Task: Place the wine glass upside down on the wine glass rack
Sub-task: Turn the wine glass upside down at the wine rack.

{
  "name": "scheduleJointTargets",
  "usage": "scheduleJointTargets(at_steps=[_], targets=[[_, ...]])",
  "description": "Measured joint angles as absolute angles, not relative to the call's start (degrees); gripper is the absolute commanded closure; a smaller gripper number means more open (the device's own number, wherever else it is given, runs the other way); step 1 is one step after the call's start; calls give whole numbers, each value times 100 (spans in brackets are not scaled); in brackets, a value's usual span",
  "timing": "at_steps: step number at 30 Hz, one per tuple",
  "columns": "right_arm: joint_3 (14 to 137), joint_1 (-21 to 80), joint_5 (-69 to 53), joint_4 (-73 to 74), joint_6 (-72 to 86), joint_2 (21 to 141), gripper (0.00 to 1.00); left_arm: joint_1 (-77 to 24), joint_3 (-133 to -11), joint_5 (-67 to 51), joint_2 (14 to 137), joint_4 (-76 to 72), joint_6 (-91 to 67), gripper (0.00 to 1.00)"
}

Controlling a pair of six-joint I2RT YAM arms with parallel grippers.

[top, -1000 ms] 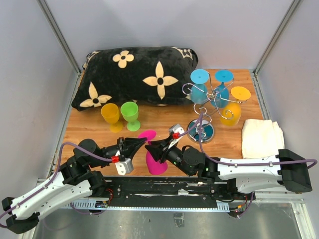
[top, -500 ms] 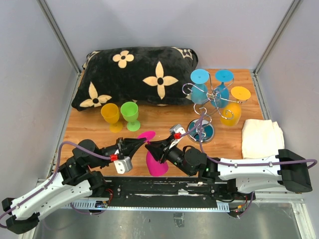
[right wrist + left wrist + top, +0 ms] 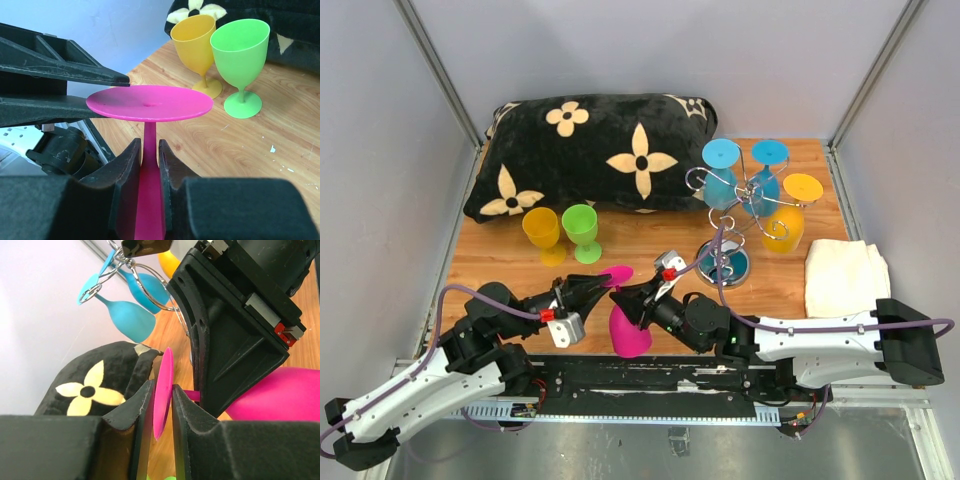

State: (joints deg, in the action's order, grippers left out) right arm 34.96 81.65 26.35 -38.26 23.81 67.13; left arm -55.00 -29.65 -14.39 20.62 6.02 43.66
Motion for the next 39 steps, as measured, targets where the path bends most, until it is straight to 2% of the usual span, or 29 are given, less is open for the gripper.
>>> scheduleJointTargets(at_steps=[6, 12, 19, 24, 31, 39], targets=[[3553, 8162, 2502, -3747, 2353, 6751, 99, -5500, -2904, -1367, 1964, 521, 4278, 66], [3548, 8165, 2491, -3723, 2351, 6731, 99, -5500, -2840, -1313, 1826, 482, 4174, 63], [3485, 8165, 2558, -3500, 2220, 6464, 99, -5500, -2840, -1267, 1662, 434, 4001, 50], [3406, 8165, 2797, -3144, 2088, 6132, 99, -5500, -2847, -1111, 1638, 239, 3653, 49], [3284, 8165, 3183, -2495, 1920, 5743, 99, -5500, -2893, -808, 1726, 40, 3175, 40], [2829, 8165, 3417, -1922, 1763, 5028, 99, -5505, -3188, 108, 2456, -189, 2137, 39]])
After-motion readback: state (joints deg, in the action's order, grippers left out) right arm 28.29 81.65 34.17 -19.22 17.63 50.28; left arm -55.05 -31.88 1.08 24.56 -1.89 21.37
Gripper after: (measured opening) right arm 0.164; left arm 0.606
